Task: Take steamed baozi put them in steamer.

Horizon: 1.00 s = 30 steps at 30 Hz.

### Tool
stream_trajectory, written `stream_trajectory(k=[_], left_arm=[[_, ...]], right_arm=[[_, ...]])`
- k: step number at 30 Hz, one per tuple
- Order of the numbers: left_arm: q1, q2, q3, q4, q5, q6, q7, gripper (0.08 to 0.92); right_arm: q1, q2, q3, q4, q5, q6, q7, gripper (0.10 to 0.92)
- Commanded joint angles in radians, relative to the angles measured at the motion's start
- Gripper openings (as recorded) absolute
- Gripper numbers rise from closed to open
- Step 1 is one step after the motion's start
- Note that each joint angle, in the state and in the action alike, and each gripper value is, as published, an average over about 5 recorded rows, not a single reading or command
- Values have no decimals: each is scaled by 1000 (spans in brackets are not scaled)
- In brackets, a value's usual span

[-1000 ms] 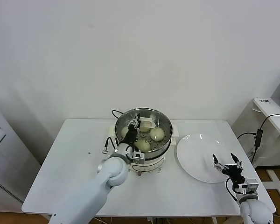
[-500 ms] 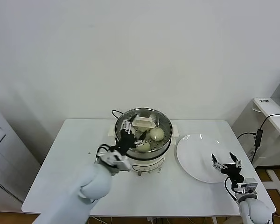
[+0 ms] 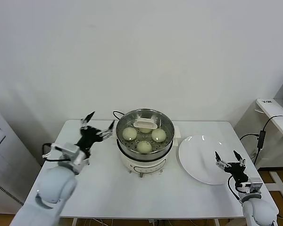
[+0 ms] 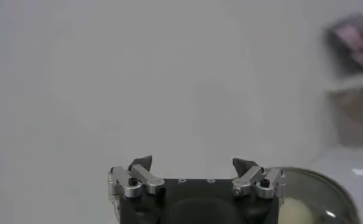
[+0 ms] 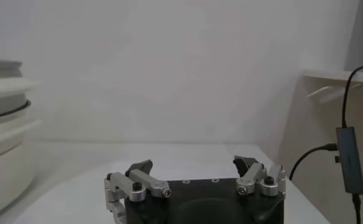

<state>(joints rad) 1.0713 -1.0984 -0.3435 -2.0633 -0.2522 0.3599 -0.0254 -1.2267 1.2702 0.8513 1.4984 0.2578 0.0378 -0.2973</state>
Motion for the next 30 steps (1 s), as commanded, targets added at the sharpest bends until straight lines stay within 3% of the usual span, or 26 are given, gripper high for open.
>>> stream_trajectory(k=[1,16,30], left_arm=[[160,11,-222,184,-248,-34,-38,823],[167,-59,-187,297,-100,-64,-12,823],[161,-51,-190,309,-107,-65,-10,823]], right_arm=[[-24,2,8,80,3,-28,33,823],[-47,30,10,106,22,-45,57,823],[-63,43,17,114,5,-53,47,823]])
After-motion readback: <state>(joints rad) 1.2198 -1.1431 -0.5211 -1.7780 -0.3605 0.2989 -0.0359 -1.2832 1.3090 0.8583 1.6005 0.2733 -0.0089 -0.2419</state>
